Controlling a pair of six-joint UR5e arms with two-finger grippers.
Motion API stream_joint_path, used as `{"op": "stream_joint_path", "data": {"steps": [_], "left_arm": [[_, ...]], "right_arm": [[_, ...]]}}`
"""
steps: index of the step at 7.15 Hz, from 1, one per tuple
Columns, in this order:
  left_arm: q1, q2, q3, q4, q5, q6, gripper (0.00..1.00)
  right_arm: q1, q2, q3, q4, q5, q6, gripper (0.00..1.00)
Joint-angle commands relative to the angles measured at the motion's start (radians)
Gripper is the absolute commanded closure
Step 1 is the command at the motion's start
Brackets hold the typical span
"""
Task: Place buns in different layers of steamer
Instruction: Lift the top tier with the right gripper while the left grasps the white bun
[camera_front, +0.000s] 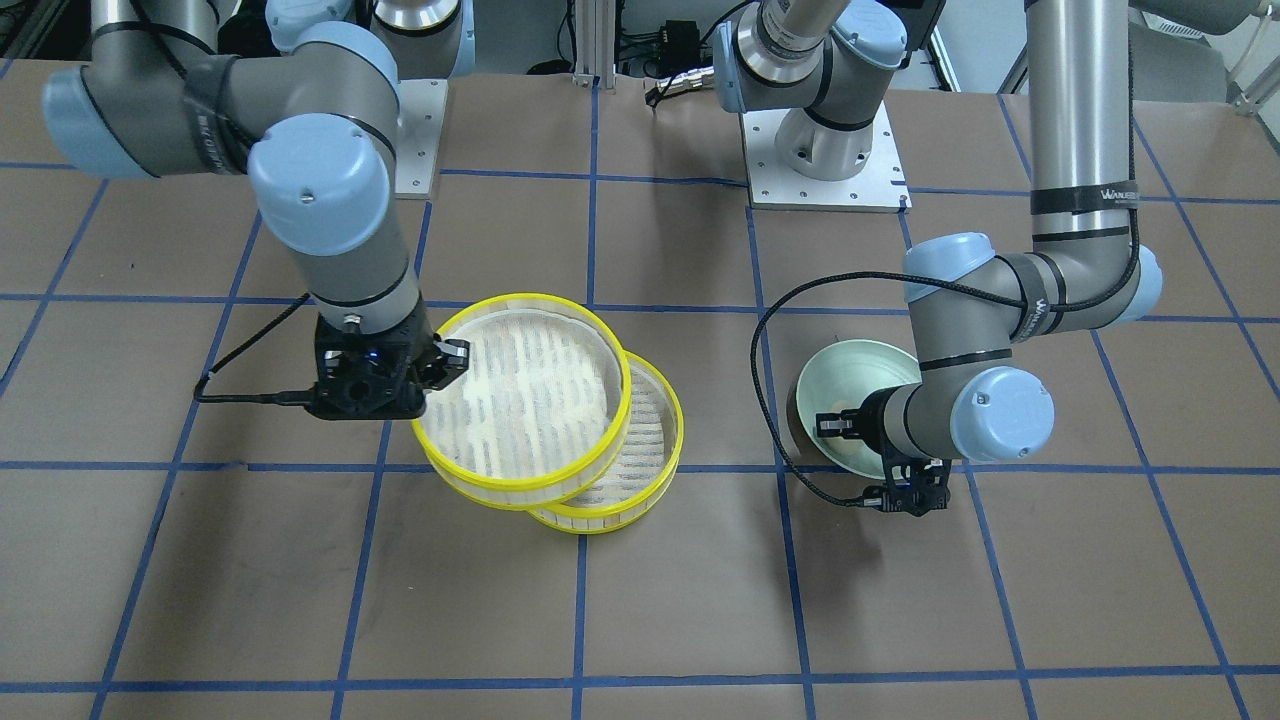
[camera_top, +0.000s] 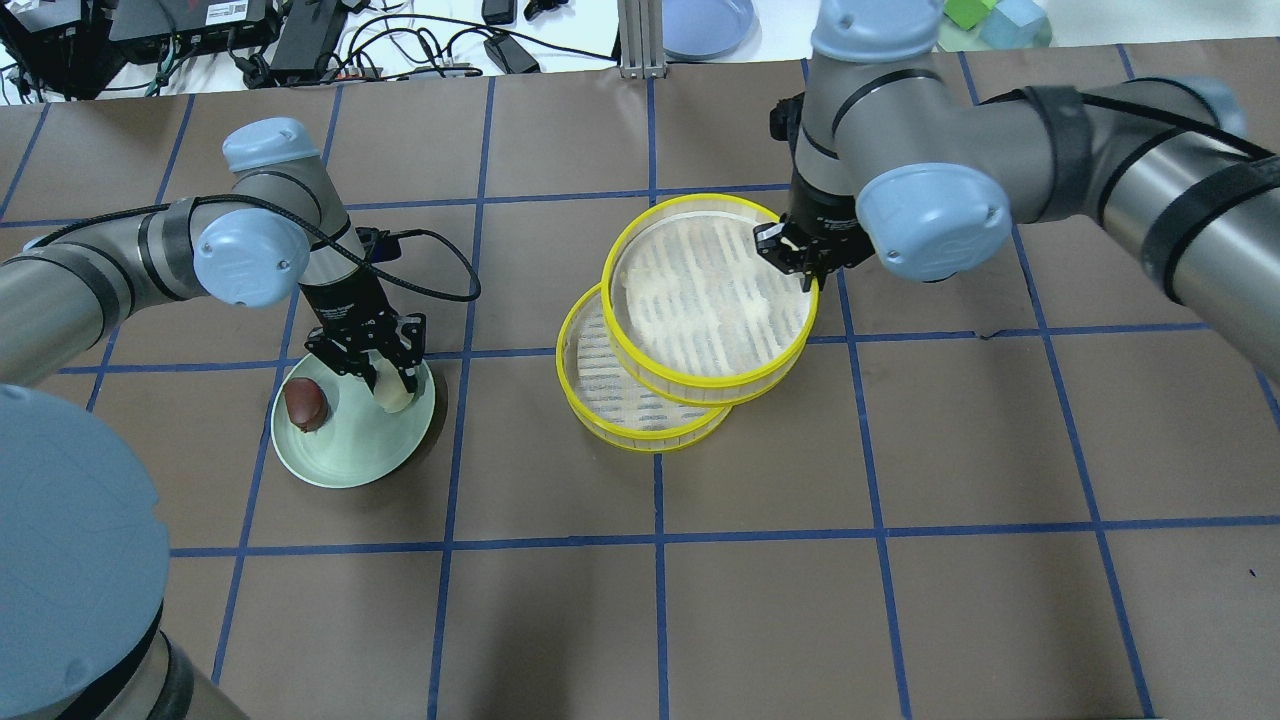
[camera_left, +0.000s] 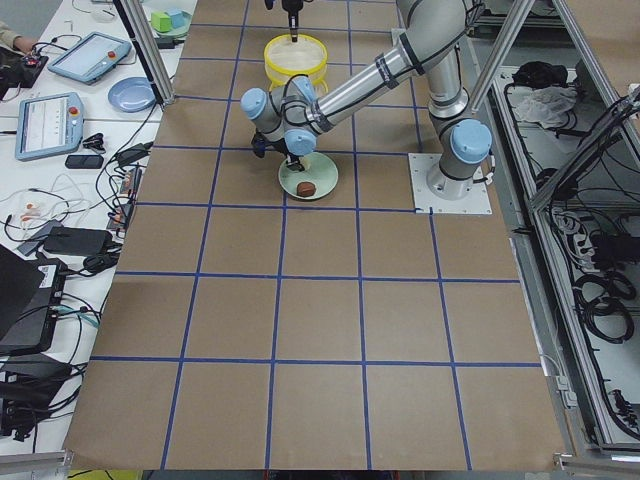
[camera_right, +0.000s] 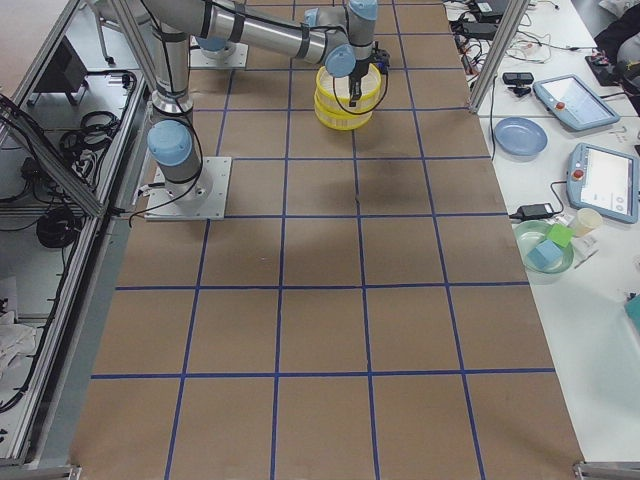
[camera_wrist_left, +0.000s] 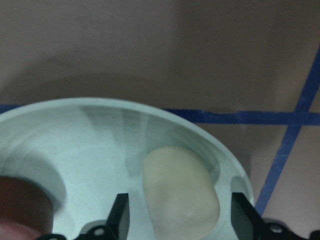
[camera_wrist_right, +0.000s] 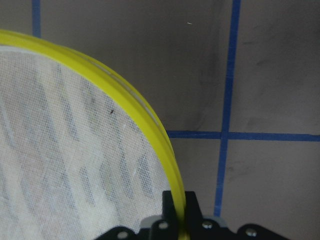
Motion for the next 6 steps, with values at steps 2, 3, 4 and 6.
{"op": "stream_joint_path", "data": {"steps": [2,3,4,6], "left_arm": [[0.016,0.063,0.082,-0.041,-0.015,-0.072,1.00],[-0.010,0.095,0.137,-0.063,-0.081,-0.196,1.00],[-0.039,0.118,0.171,-0.064,-0.172,-0.285,1.00],[-0.146,0.122,0.176,0.001,-0.266,-0.460,1.00]], "right_arm": [[-0.227,-0.011,0.011,0.035,-0.060,-0.307,1.00],[-0.245,-0.007,0.013,0.035,-0.061,-0.322,1.00],[-0.245,-0.008,0.028,0.035,-0.066,-0.322,1.00],[-0.245,-0.010,0.034,0.033,-0.066,-0.322,1.00]]}}
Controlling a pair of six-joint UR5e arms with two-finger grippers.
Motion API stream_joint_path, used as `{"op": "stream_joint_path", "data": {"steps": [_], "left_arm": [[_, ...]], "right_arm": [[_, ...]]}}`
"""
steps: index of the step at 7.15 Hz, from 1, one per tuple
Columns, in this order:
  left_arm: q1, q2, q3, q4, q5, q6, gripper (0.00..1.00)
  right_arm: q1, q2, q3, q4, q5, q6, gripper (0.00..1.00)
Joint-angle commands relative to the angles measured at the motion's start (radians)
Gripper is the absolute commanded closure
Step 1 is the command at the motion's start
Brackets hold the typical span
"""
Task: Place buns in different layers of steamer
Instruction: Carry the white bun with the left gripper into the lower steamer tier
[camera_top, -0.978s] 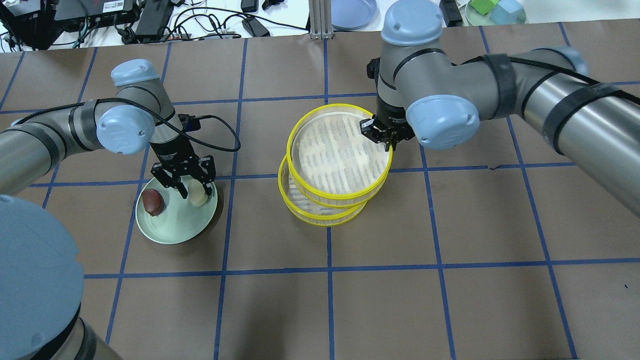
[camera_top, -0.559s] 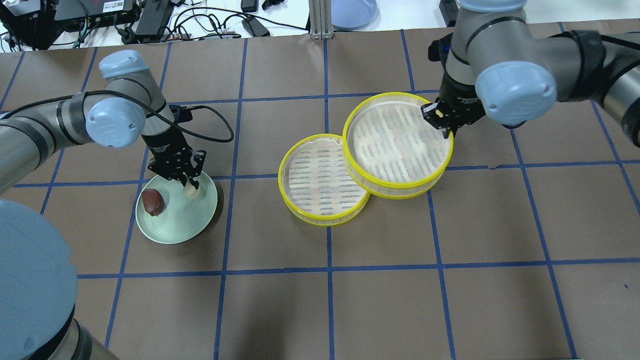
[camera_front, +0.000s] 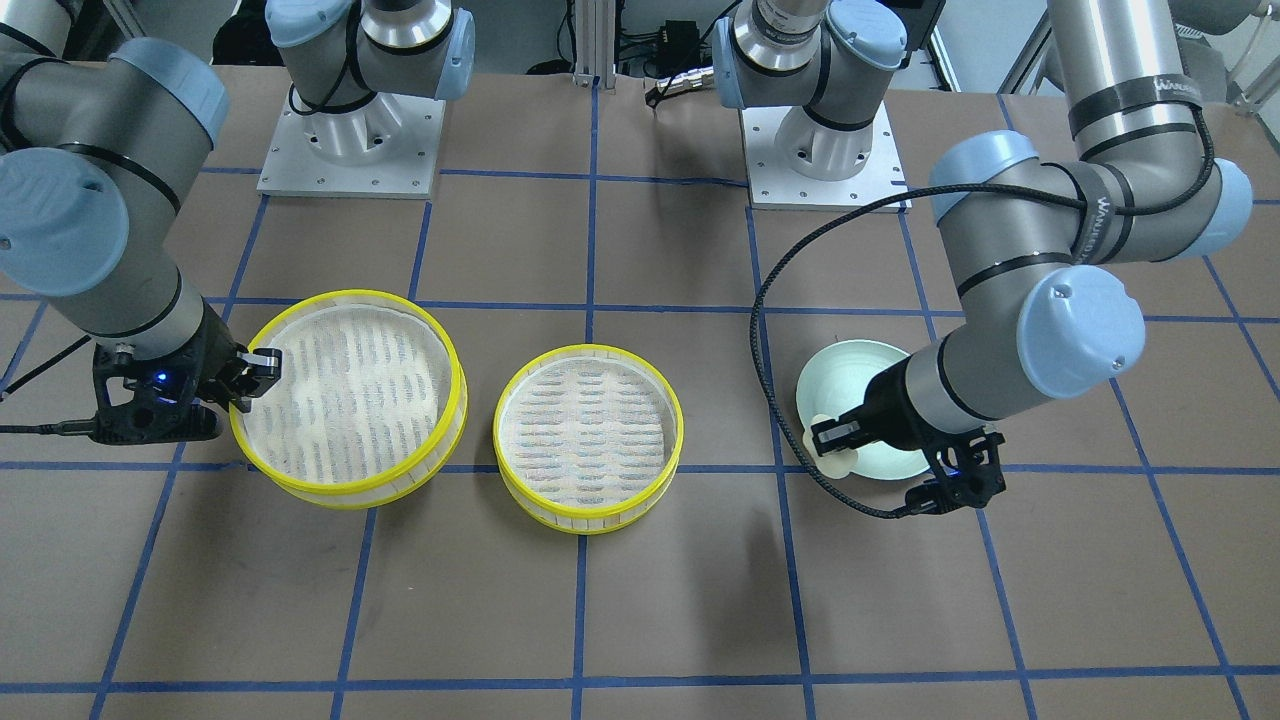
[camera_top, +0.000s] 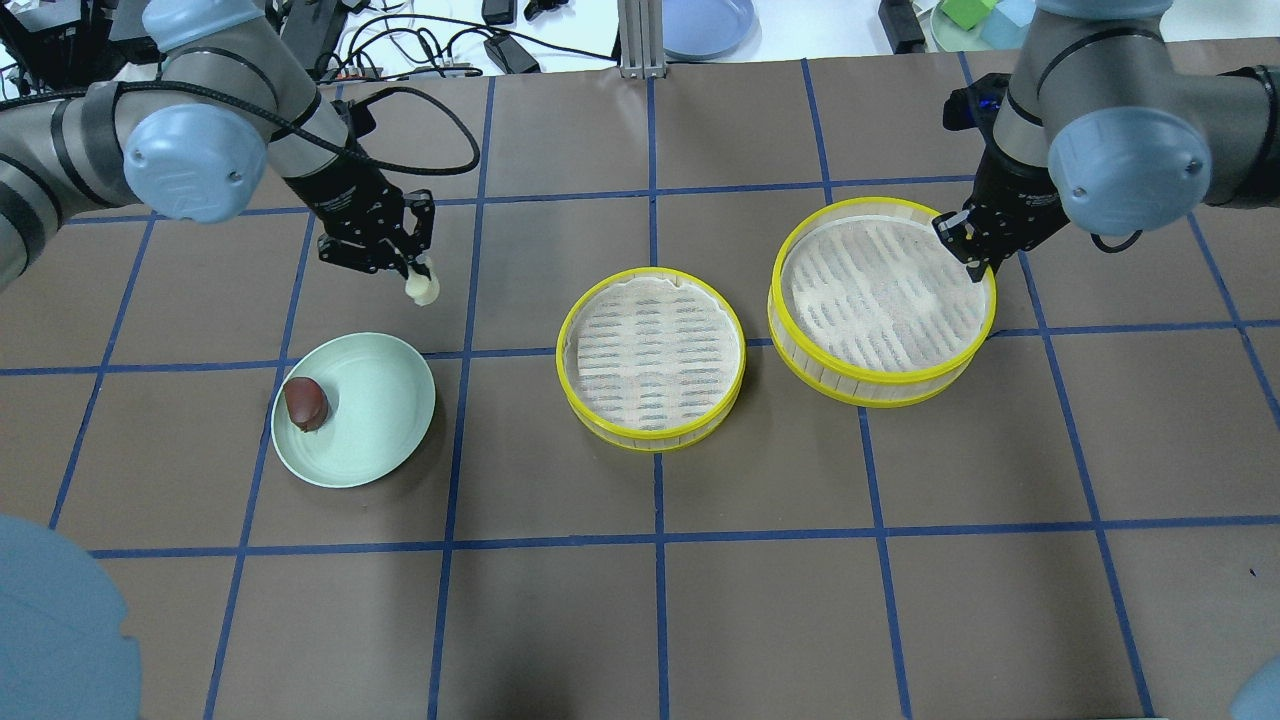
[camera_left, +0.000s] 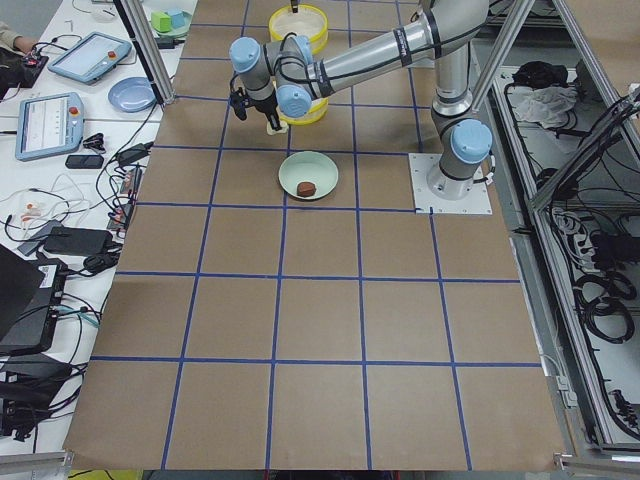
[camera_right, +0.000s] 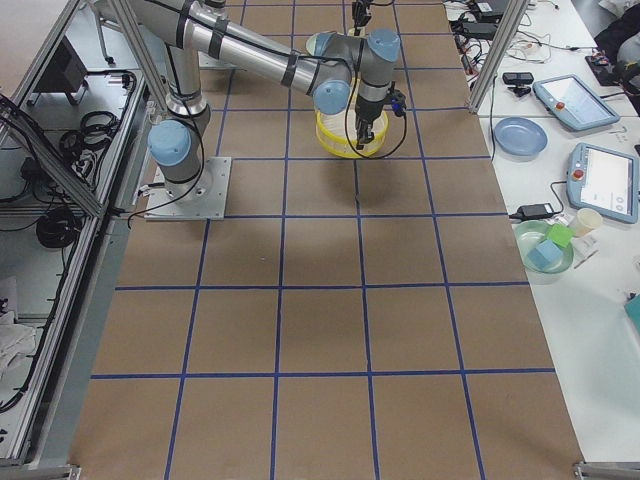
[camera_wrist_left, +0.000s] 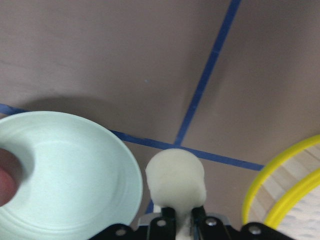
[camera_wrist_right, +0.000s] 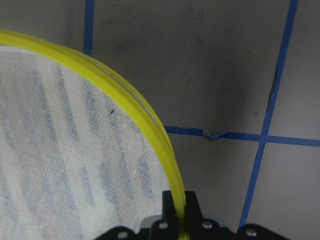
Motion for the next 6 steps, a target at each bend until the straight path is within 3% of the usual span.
{"op": "stream_joint_path", "data": {"steps": [1,3,5,6], "left_arm": [[-0.107,-0.018,-0.005,0.137,-0.087,-0.138,1.00],[-0.144,-0.042,-0.023,0.158,-0.227,-0.174,1.00],[-0.205,-0.072,-0.057,0.236,-0.261,-0.178,1.00],[-0.218,-0.077,-0.086,0.248,-0.271,-0.178,0.85]], "right_arm": [[-0.002,-0.003,0.004,0.000,0.000,-0.001,1.00],[-0.002,-0.007,0.015,0.000,0.003,-0.001,1.00],[0.000,-0.008,0.021,0.000,0.006,0.001,1.00],[0.000,-0.008,0.021,0.000,0.006,0.001,1.00]]}}
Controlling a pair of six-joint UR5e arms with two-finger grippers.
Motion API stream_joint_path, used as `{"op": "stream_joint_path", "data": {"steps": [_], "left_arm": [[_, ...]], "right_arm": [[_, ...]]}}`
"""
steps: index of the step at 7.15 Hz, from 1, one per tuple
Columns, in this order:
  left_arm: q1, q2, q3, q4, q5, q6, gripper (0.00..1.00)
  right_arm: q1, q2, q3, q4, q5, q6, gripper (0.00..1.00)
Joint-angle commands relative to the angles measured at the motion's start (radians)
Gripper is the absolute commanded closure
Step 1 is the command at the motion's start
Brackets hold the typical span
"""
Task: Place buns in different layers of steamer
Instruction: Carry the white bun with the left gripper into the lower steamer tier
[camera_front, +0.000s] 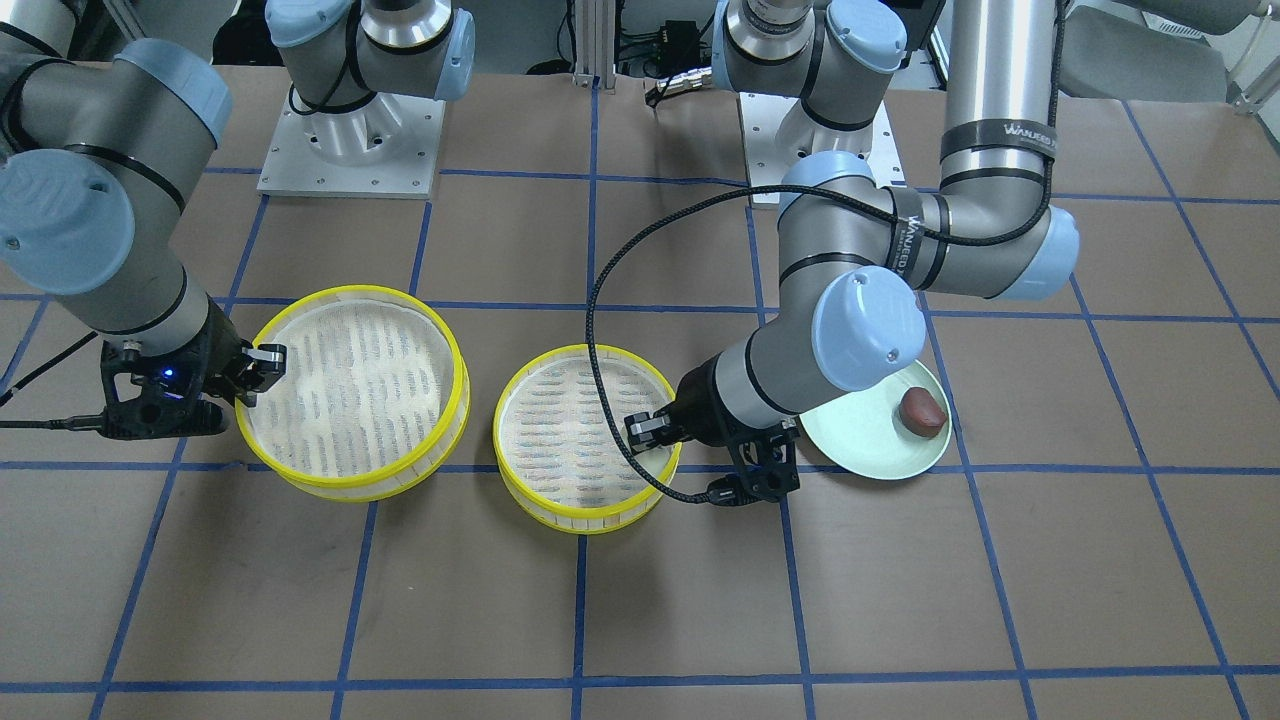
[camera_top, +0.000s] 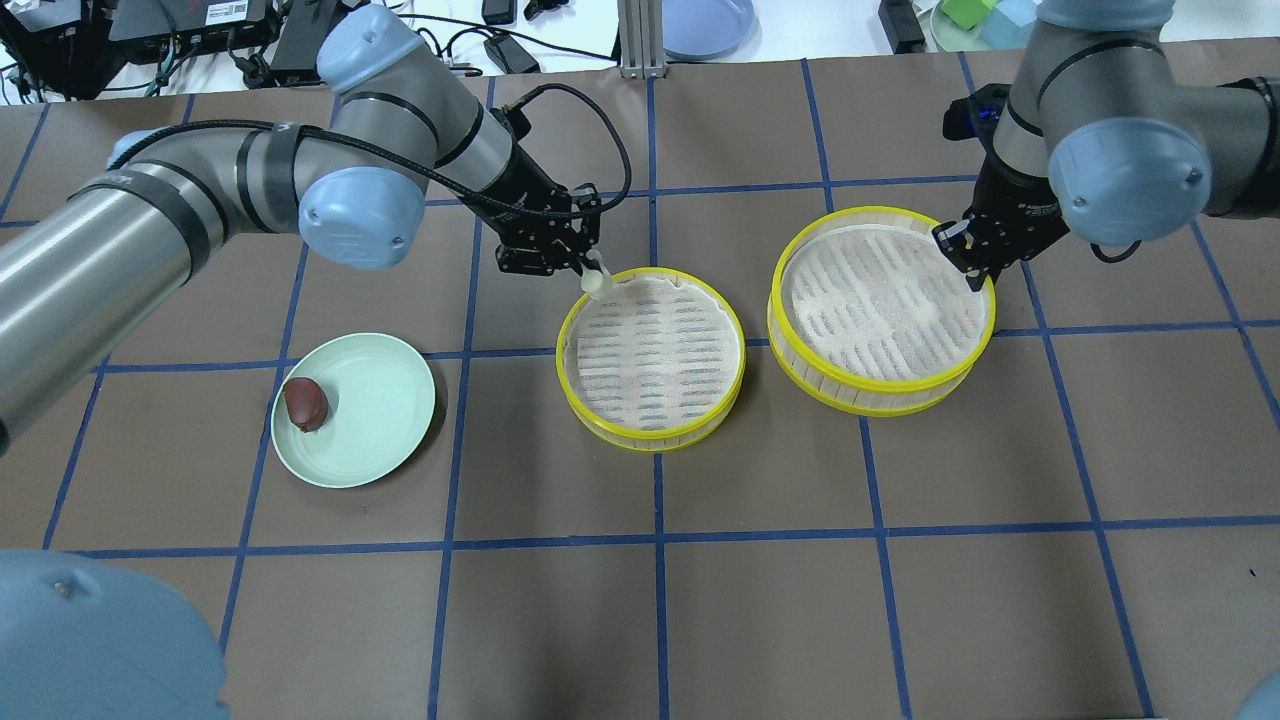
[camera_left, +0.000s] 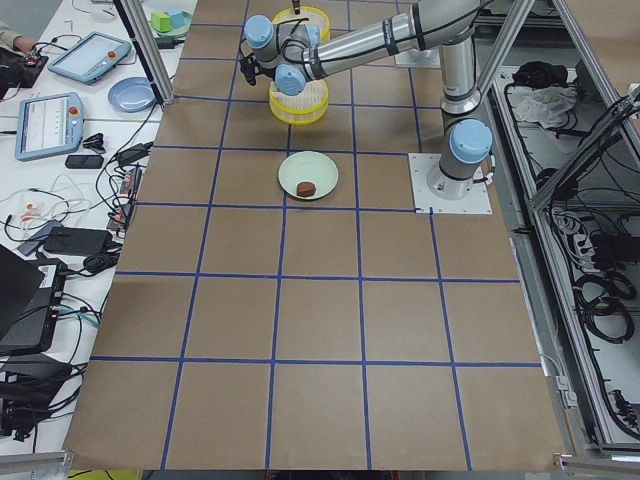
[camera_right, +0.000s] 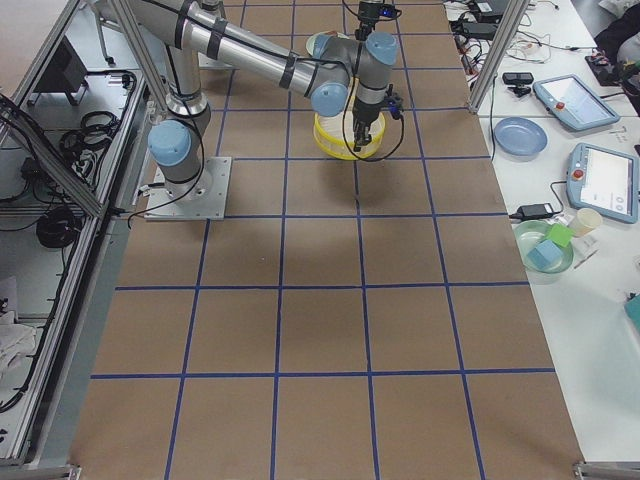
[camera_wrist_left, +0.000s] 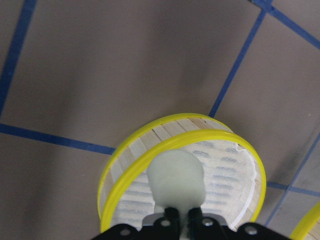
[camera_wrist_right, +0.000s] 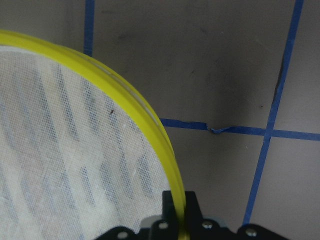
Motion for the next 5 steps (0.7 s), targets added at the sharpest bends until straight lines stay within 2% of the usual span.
{"op": "stream_joint_path", "data": {"steps": [1,2,5], "left_arm": [[-0.050,-0.015,-0.040,0.030,-0.015,-0.004,0.42],[-0.068,-0.012,-0.040,0.025,-0.006,-0.022,0.00],[-0.067,0.014,-0.034,0.025,0.000,-0.027,0.00]], "right_arm": [[0.002,-0.001,0.002,0.000,0.001,0.000,1.00],[0.005,-0.002,0.002,0.000,0.002,0.005,1.00],[0.042,-0.010,-0.001,0.000,0.004,0.034,1.00]]}}
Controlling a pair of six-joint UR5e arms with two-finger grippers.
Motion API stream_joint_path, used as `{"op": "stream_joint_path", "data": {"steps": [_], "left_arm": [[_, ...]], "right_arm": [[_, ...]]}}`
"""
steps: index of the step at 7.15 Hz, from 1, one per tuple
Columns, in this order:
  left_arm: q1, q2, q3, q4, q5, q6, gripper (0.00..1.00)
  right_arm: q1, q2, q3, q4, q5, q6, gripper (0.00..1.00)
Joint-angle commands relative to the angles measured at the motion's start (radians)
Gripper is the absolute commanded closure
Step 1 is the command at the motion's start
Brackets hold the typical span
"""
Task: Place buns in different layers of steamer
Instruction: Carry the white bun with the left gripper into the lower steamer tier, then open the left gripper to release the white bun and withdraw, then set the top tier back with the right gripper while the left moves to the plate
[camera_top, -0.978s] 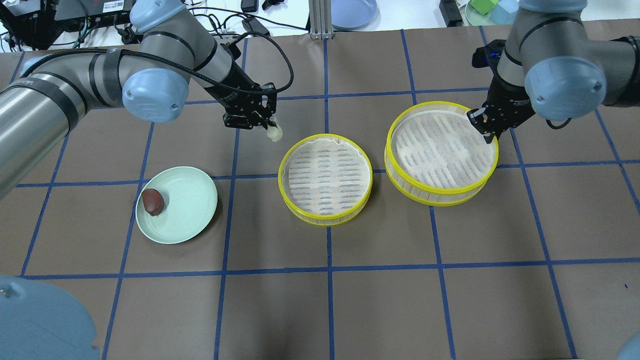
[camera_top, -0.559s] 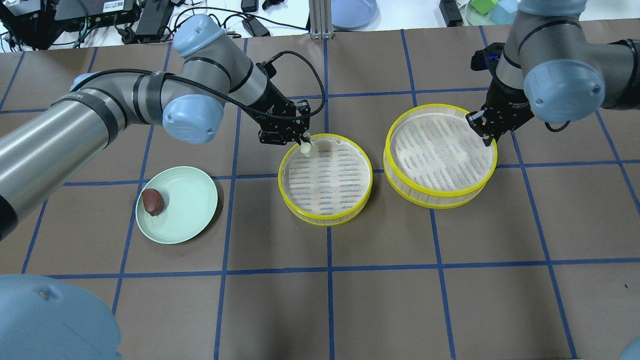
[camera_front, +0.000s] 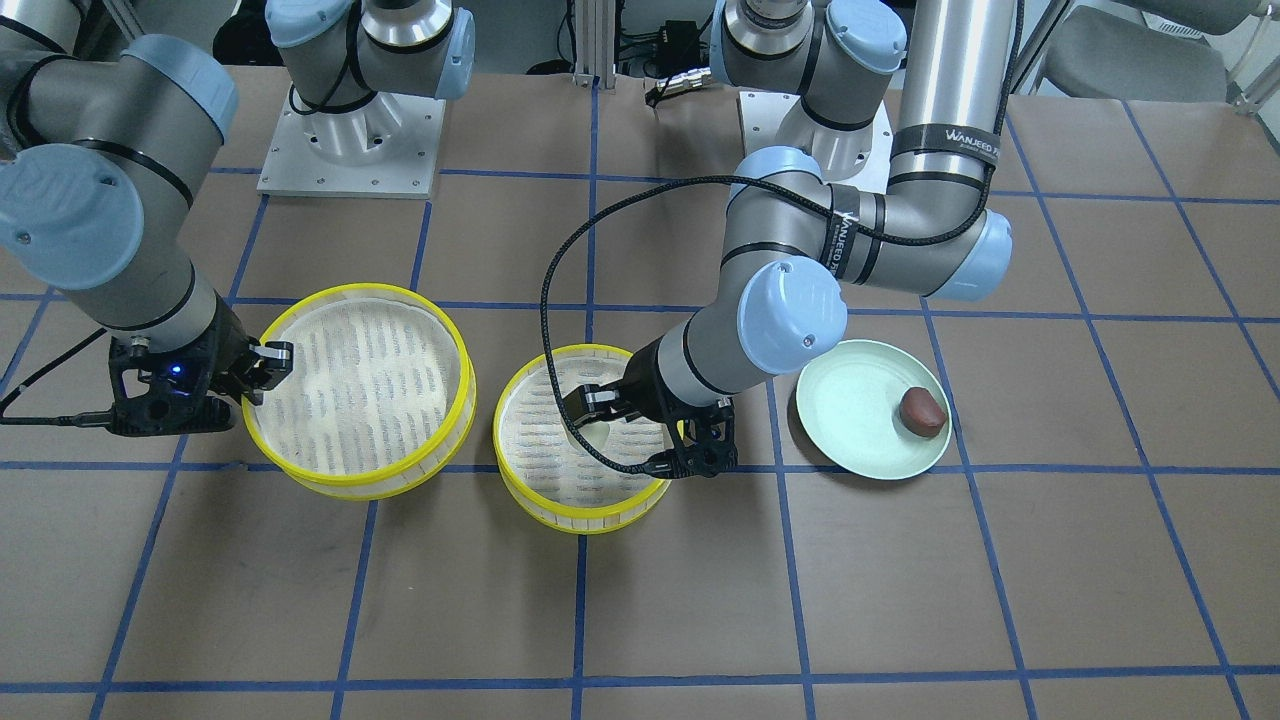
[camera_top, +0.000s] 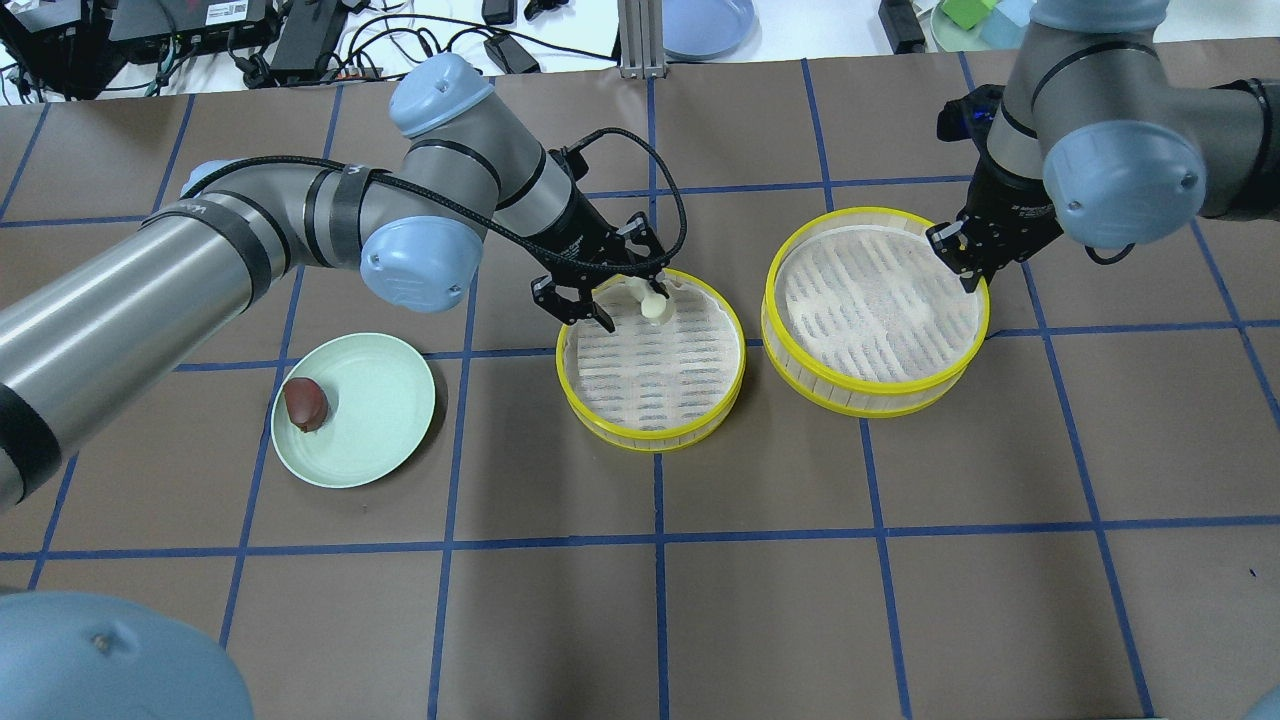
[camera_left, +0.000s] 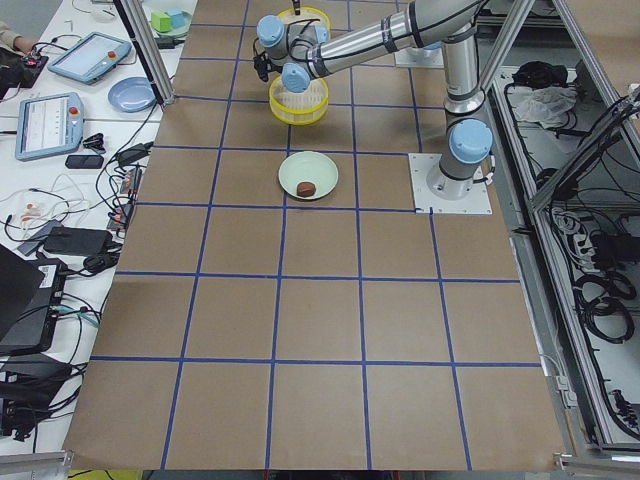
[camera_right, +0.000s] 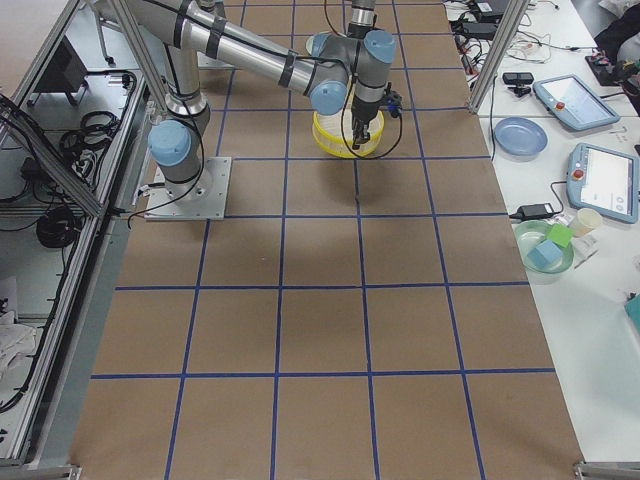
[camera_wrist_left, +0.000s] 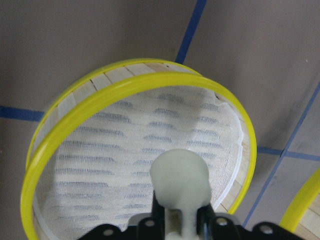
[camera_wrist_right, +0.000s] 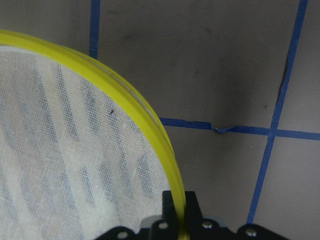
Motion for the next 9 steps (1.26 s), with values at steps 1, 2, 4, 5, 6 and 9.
{"op": "stream_joint_path", "data": {"steps": [1,2,4,5,6,9], "left_arm": [[0.000,0.008,0.005,-0.002,0.011,0.003,0.00],[0.000,0.010,0.006,-0.005,0.081,0.005,0.00],[0.007,0.022,0.011,-0.018,0.102,0.008,0.00],[0.049,0.036,0.017,-0.025,0.197,0.119,0.00],[0.129,0.063,0.029,-0.096,0.268,0.246,0.00],[0.318,0.112,0.015,-0.248,0.473,0.560,0.00]], "right_arm": [[0.057,-0.008,-0.002,0.002,-0.005,0.064,1.00],[0.079,-0.012,-0.002,0.002,-0.005,0.092,1.00],[0.088,-0.014,-0.002,0.002,0.000,0.106,1.00],[0.128,-0.012,0.001,0.003,0.001,0.153,1.00],[0.184,-0.003,-0.002,-0.001,0.003,0.256,1.00],[0.350,0.047,-0.002,-0.067,0.007,0.565,1.00]]}}
